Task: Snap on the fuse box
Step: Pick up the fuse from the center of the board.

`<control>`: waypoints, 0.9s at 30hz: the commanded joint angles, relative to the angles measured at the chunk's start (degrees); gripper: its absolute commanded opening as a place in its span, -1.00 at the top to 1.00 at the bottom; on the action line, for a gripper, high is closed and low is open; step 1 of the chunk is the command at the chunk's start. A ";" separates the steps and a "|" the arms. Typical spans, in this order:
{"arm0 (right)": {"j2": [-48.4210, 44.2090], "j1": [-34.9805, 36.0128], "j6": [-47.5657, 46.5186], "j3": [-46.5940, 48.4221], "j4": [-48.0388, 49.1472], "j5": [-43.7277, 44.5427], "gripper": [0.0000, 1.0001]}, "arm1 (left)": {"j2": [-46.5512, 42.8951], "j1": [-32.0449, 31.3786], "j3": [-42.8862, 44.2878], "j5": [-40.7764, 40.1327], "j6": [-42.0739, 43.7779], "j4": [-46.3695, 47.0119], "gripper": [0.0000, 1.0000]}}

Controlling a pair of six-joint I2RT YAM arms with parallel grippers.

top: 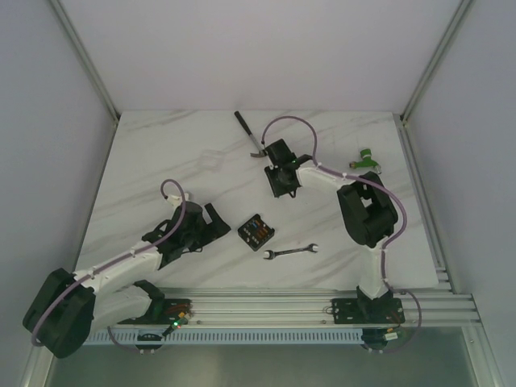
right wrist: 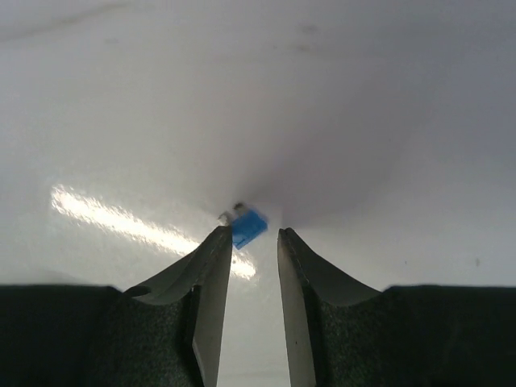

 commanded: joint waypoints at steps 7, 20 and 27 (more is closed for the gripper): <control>3.82 -0.01 0.22 0.96 -0.65 -2.28 0.44 | 1.83 0.28 2.19 -1.01 1.54 -0.81 -1.00; -1.91 0.12 -3.05 -6.36 -8.52 1.55 0.45 | 1.32 0.28 1.96 -0.61 1.62 -0.80 -1.00; -6.61 0.14 -3.57 -8.44 -8.67 -4.43 0.35 | 0.79 0.26 1.65 -0.61 1.40 -0.81 -1.00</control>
